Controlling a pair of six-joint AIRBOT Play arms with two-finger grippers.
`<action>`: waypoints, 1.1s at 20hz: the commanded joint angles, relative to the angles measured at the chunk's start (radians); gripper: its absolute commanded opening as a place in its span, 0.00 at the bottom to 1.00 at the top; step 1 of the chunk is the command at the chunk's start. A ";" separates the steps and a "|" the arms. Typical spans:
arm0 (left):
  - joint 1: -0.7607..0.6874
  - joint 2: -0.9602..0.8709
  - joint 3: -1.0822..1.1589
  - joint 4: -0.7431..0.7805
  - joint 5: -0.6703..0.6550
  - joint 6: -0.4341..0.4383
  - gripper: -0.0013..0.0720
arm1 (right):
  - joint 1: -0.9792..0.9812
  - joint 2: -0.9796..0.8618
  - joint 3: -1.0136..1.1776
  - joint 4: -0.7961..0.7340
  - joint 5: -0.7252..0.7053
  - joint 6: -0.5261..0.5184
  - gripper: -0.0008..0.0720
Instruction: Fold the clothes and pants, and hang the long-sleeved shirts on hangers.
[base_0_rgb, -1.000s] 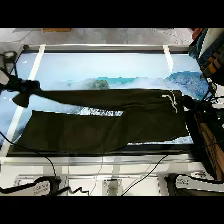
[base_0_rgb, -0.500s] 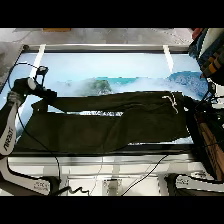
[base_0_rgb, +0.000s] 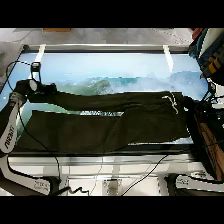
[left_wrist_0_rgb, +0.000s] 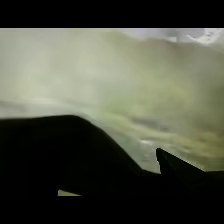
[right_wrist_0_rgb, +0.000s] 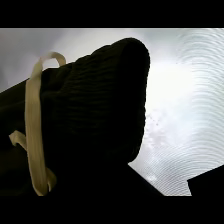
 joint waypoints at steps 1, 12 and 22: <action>0.063 0.031 0.000 0.000 -0.156 -0.091 0.80 | 0.000 0.000 0.000 -0.021 0.001 0.000 0.05; 0.229 0.067 0.000 -0.003 -0.254 -0.252 0.79 | 0.000 0.000 0.000 -0.048 -0.001 0.000 0.05; 0.230 -0.072 0.000 -0.105 -0.195 -0.426 0.79 | 0.000 0.000 0.000 -0.048 0.000 0.000 0.05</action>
